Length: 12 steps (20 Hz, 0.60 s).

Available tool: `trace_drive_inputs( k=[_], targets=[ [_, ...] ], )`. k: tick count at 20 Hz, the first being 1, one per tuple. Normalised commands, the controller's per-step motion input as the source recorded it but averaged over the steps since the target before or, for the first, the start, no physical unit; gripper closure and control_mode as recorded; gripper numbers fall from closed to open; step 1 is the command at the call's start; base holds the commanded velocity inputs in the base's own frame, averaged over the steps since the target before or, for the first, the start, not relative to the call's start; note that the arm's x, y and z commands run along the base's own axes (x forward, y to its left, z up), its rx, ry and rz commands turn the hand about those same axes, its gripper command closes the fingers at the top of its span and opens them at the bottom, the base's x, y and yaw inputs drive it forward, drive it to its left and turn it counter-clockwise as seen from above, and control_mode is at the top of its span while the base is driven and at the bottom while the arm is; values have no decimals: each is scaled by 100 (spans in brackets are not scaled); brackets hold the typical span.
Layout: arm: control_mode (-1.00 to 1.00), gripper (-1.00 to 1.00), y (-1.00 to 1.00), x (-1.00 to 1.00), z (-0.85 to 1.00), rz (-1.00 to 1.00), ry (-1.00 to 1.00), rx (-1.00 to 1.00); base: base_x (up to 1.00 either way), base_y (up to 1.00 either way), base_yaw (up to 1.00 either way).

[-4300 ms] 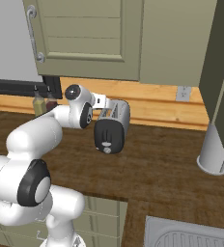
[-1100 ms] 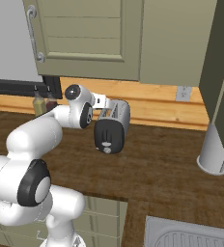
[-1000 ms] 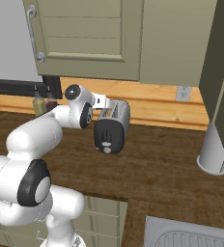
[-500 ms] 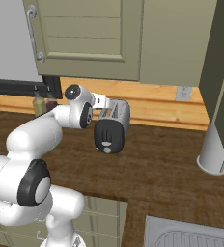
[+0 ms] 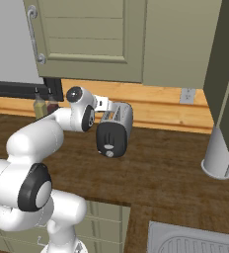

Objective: Start the toaster. Once the lever pops up, take the bread to the plate on the dining counter.

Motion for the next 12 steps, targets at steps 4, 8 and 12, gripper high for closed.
trace_drive_inputs(
  k=[4,8,12],
  targets=[
    [-100,-100,0,0,0,0,0,0,0,0,0],
    [-100,-100,0,0,0,0,0,0,0,0,0],
    [-100,-100,0,0,0,0,0,0,0,0,0]
  ],
)
